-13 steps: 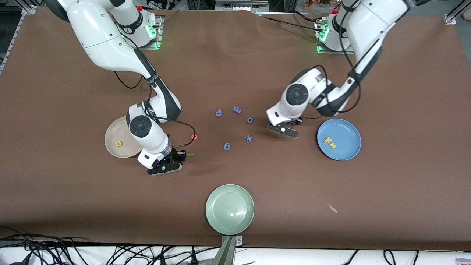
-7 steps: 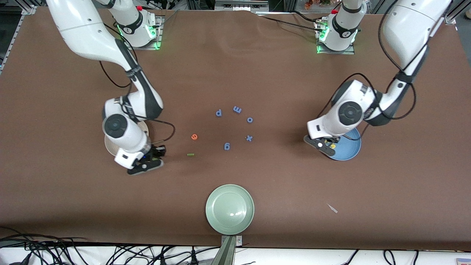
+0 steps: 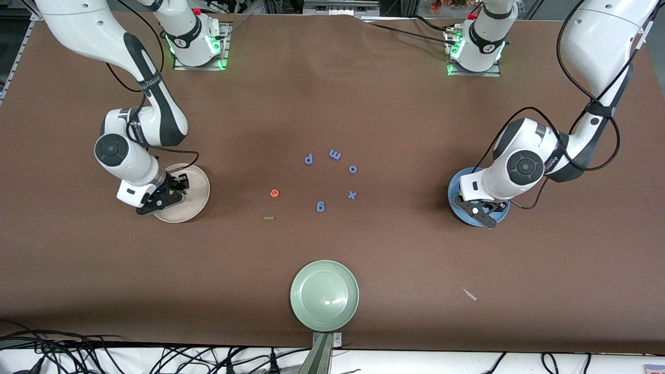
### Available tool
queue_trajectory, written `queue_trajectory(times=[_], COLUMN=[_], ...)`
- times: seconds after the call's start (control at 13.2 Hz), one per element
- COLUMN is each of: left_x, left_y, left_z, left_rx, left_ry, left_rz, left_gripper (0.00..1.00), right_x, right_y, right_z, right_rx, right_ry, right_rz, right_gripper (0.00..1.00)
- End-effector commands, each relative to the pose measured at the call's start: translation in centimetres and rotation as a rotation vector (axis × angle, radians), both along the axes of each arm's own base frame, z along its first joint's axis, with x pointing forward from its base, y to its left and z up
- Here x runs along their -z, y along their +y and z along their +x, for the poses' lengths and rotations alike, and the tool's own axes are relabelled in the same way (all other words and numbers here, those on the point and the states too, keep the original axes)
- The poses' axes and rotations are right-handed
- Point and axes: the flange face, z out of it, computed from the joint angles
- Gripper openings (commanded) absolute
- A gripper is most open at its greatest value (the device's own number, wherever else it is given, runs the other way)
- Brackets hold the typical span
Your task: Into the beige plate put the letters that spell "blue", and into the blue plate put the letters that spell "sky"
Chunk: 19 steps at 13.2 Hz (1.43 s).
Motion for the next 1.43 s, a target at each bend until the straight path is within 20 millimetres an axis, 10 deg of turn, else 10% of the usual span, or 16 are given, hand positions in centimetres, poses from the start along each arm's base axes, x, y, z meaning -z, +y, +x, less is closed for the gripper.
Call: queue_trajectory(times=[0.0,0.38,0.68,1.06,1.36], left_x=[-7.4,-18.5,-24.7,-32.7,-35.3], left_y=[-2.3,-5.2,-3.9,1.4,3.0], left_z=[2.3,3.6,4.6,3.4,0.5], left_rx=[0.027,0.024,-0.018,-0.222,-0.350], left_ry=[-0.003,-0.036,-0.071,-0.149,-0.158], left_rz=[0.035,0.031,-0.006,-0.095,-0.118], left_gripper=[1.00,1.00,1.00,1.00,1.00], right_x=[-3.5,0.6,2.4,5.3,6.0], right_y=[7.9,21.0,26.9,27.0,26.7], right_z=[1.6,6.2,5.9,5.8,5.3], right_rx=[0.069,0.286,0.340,0.356,0.346], right_ry=[-0.046,-0.059,-0.066,-0.078,-0.066], right_rz=[0.069,0.131,0.153,0.159,0.146], right_gripper=[0.68,0.72,0.72,0.71,0.37])
